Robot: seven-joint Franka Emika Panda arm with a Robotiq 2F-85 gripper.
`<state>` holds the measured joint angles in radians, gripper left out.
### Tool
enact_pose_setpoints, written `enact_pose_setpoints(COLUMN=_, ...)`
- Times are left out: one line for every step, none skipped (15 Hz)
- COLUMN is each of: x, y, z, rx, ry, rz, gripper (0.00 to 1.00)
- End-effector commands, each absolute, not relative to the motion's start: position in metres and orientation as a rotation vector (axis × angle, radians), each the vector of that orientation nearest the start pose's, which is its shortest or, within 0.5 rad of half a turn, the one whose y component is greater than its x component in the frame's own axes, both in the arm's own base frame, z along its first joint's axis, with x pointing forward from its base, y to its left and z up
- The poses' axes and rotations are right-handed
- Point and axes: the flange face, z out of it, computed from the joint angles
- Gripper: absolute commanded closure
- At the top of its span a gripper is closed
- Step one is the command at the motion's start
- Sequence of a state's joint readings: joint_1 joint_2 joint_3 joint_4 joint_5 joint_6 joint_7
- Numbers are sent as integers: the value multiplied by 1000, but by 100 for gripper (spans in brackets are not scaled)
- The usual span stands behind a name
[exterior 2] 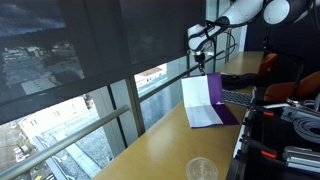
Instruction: Close the purple file holder
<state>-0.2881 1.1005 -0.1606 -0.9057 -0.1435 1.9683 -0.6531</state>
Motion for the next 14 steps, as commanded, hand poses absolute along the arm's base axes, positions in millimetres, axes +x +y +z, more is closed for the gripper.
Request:
enact_pose_setpoints(x=728, y=-247, z=201, rx=-3342, ry=-714, rz=218, gripper=100)
enact_pose_setpoints(x=728, y=-230, z=195, rx=-3344, ry=-744, rz=202, gripper=100)
enact_pose_setpoints(x=727, y=-212, z=190, rx=-3348, ry=-777, rz=188, gripper=100)
enact_pose_setpoints(x=725, y=-196, z=187, rx=-3351, ry=-814, rz=173, gripper=100)
enact_pose_setpoints(x=722, y=-181, z=186, rx=-3359, ry=-847, rz=157, gripper=100)
enact_pose_setpoints(x=720, y=-170, z=188, rx=-3369, ry=-888, rz=144, gripper=100)
enact_pose_setpoints(x=720, y=-163, z=193, rx=-3387, ry=-921, rz=130, gripper=100)
enact_pose_setpoints(x=720, y=-159, z=200, rx=-3410, ry=-954, rz=120, gripper=100)
enact_pose_setpoints(x=720, y=-159, z=209, rx=-3431, ry=-984, rz=111, gripper=100)
enact_pose_setpoints(x=719, y=-159, z=218, rx=-3452, ry=-1010, rz=107, gripper=100)
enact_pose_setpoints(x=717, y=-161, z=228, rx=-3471, ry=-1040, rz=107, gripper=100)
enact_pose_setpoints(x=714, y=-163, z=237, rx=-3489, ry=-1068, rz=101, gripper=100)
enact_pose_setpoints(x=711, y=-167, z=248, rx=-3507, ry=-1102, rz=97, gripper=100)
enact_pose_setpoints(x=708, y=-169, z=257, rx=-3524, ry=-1133, rz=87, gripper=100)
